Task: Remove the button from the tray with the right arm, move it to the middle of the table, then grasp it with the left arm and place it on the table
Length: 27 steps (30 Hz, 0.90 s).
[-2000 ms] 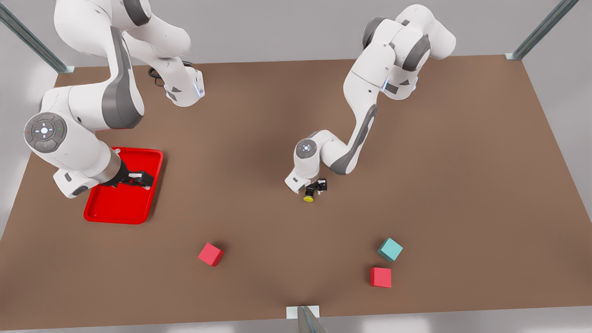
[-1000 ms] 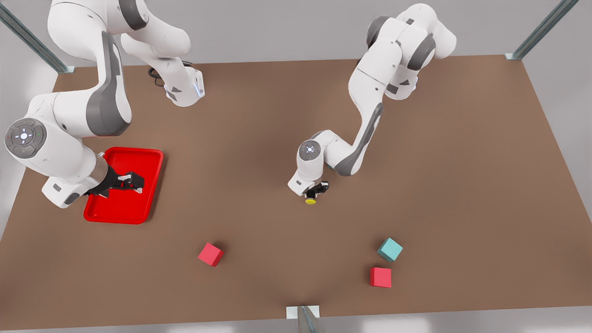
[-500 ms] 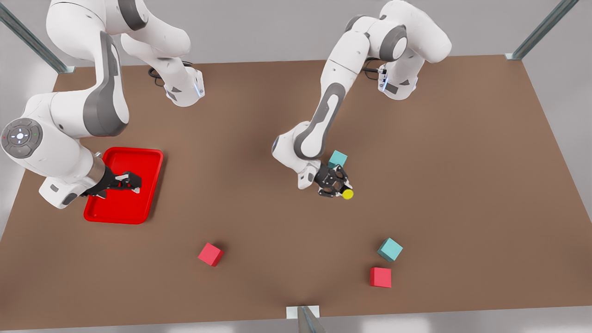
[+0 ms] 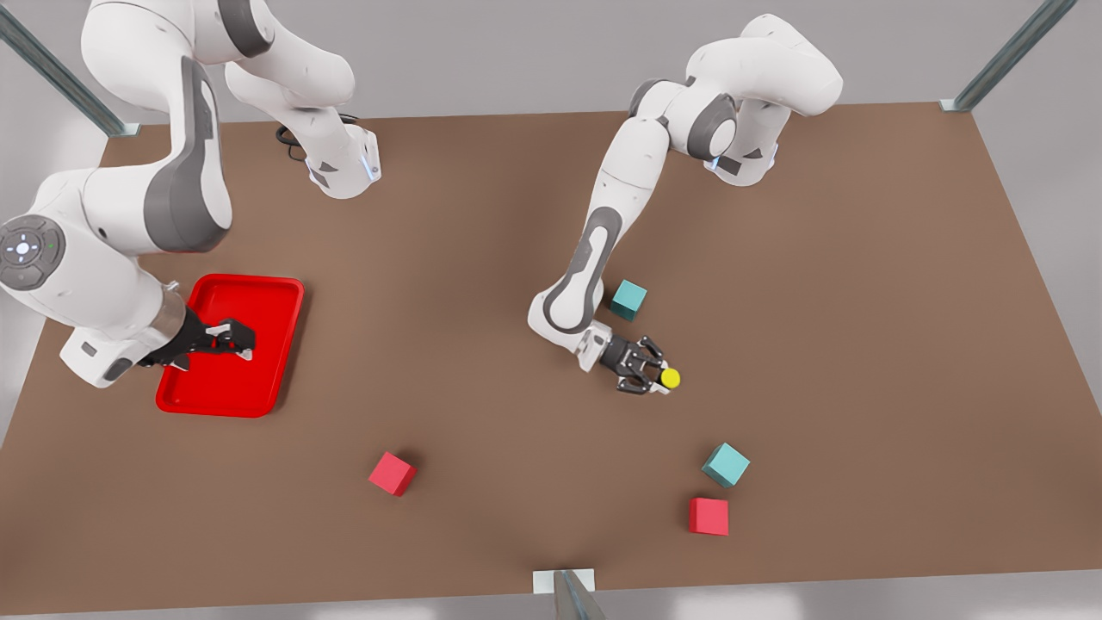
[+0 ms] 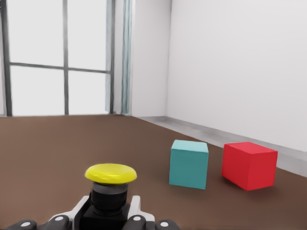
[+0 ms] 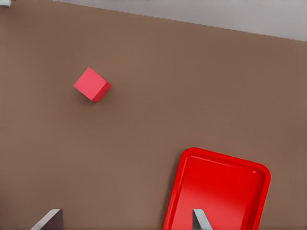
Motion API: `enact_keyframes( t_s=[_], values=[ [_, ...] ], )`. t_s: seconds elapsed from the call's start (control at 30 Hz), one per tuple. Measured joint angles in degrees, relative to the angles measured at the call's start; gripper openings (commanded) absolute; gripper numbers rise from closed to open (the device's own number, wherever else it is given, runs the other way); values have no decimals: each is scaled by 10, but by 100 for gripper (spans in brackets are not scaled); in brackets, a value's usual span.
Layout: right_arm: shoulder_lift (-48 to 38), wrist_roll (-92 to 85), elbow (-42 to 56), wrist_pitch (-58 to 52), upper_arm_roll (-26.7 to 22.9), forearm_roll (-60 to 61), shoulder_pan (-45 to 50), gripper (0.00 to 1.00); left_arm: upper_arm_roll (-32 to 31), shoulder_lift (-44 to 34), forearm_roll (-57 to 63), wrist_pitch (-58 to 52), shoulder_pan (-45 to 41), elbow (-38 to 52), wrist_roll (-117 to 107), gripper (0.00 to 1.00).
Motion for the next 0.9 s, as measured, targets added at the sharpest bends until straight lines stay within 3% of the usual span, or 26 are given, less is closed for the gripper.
enact_keyframes(
  t_s=[0.07,0.1,0.13,0.6,0.9],
  values=[
    [0,-1,1,0,0,0,-1,100,-1,3,0,7,0,0,-35,46],
    [0,-1,1,0,0,0,0,100,-2,4,1,10,0,0,-52,62],
    [0,-1,1,0,0,0,0,100,-2,4,1,12,0,0,-67,100],
    [0,-4,3,0,0,0,-8,100,0,-3,5,24,-1,-1,-208,100],
    [0,-5,3,0,-1,-1,-11,100,27,-66,9,16,-4,-32,-219,100]
  ],
)
